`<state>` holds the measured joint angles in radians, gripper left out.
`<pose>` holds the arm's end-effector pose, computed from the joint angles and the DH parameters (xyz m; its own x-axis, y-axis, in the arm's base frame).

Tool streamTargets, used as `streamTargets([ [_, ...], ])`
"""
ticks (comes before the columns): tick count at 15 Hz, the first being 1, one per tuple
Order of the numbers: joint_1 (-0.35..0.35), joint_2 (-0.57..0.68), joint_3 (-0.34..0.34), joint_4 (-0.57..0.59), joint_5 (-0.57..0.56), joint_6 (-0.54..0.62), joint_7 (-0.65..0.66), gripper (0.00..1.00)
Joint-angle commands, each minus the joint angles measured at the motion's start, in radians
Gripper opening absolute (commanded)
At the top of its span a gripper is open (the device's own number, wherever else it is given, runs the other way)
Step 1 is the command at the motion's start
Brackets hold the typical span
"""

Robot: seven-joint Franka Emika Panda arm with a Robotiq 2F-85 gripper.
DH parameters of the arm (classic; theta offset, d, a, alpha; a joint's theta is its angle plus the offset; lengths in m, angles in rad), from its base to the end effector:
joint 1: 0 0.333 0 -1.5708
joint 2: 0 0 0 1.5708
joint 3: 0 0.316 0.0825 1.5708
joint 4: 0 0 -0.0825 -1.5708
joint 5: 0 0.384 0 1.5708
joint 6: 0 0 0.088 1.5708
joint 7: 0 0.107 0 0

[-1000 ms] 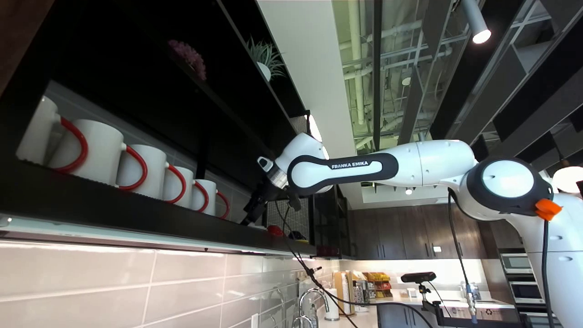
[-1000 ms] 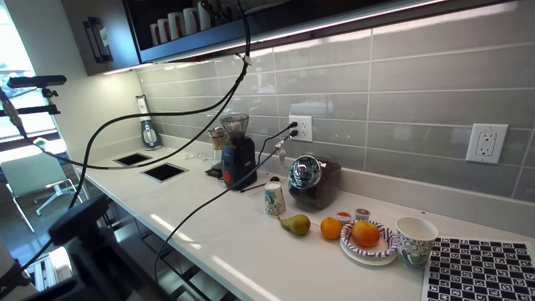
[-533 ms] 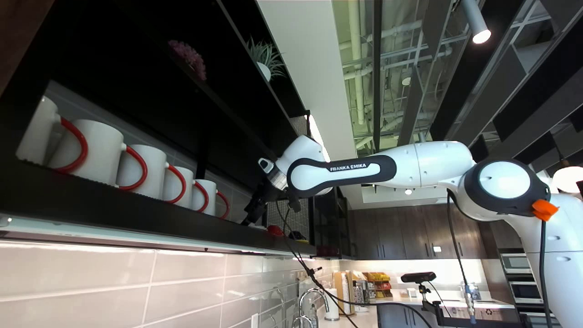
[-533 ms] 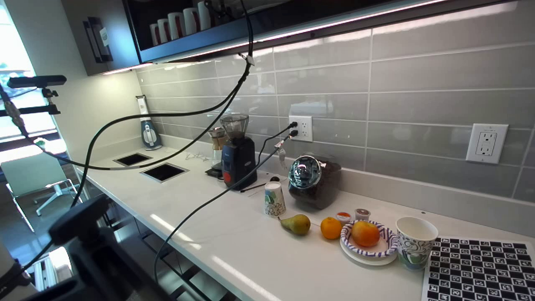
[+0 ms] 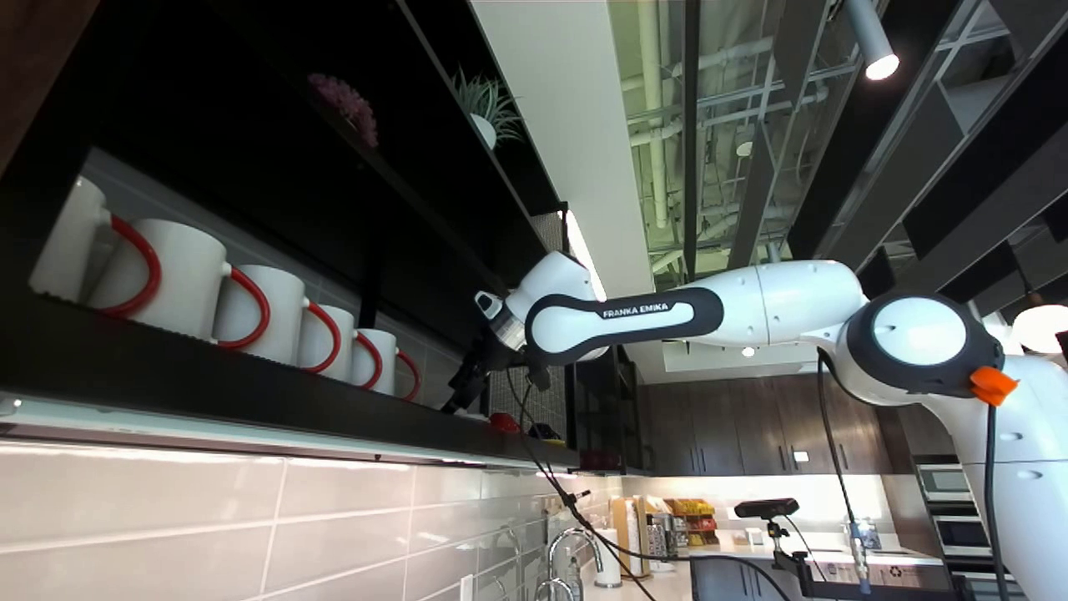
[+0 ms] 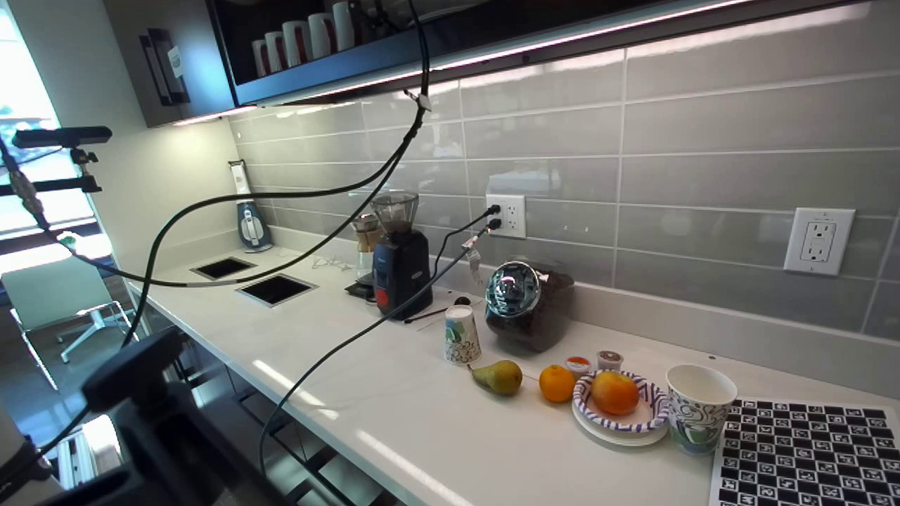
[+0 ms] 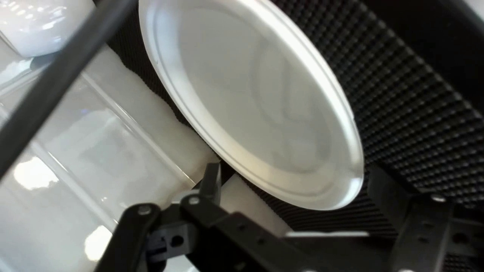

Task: Move a plate from the bottom shelf and place it on the counter top

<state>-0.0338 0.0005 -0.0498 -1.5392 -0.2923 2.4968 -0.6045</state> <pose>0.6001 -0.0485 0.7534 0.5394 0.6911 0.4811 0.2646 -0.6815 0.6824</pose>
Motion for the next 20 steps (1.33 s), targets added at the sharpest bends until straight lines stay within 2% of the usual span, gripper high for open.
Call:
streamTargets([
  [1, -0.009, 0.030, -0.003, 0.037, -0.011, 0.029, 0.019, 1.00],
  [12, -0.018, 0.049, -0.011, 0.079, -0.026, 0.099, 0.074, 1.00],
  [16, -0.022, 0.051, -0.013, 0.081, -0.021, 0.088, 0.088, 1.00],
  [17, -0.023, 0.052, -0.013, 0.080, -0.017, 0.082, 0.092, 0.98],
  [18, -0.023, 0.055, -0.013, 0.082, -0.014, 0.078, 0.098, 0.89],
  [19, -0.024, 0.058, -0.014, 0.085, -0.012, 0.074, 0.105, 0.74],
  [20, -0.024, 0.060, -0.015, 0.087, -0.010, 0.072, 0.111, 0.68],
])
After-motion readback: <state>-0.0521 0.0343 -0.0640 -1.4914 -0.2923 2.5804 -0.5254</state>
